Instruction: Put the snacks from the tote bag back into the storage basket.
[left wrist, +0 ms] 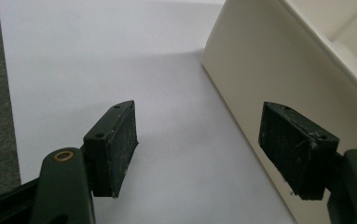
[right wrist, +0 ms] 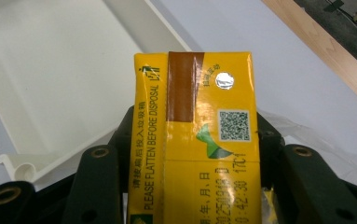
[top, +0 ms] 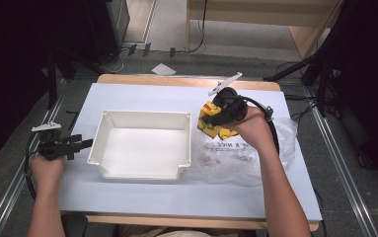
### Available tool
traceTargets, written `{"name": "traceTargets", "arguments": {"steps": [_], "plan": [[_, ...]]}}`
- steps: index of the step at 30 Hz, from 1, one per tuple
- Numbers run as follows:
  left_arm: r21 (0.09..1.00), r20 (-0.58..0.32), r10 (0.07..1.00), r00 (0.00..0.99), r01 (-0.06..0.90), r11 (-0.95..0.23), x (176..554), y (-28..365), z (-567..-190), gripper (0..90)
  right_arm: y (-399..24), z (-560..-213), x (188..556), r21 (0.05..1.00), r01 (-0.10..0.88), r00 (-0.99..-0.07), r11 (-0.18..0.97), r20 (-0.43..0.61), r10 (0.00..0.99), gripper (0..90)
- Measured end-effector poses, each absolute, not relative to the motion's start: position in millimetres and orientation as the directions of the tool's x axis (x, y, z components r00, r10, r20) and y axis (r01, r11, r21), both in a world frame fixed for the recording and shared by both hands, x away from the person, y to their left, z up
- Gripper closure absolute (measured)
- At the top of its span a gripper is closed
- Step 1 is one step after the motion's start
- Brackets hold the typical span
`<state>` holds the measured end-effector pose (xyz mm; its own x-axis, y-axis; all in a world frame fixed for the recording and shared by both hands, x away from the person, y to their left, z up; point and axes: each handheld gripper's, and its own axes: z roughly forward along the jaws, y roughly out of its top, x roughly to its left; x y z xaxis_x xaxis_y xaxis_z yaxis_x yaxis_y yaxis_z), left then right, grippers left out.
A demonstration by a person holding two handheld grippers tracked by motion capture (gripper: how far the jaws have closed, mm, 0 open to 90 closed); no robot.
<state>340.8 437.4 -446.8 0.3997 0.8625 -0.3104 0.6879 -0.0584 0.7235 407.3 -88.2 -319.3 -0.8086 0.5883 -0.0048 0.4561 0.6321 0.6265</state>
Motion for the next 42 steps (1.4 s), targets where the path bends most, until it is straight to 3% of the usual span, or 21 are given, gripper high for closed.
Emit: {"name": "traceTargets", "arguments": {"steps": [42], "plan": [[0.717, -0.278, 0.868, 0.413, 0.690, -0.099, 333.8, 436.8, -447.1, 28.8, -30.4, -301.2, 406.9, 0.676, 0.317, -0.893, 0.666, -0.024, 0.449, 52.6]]}}
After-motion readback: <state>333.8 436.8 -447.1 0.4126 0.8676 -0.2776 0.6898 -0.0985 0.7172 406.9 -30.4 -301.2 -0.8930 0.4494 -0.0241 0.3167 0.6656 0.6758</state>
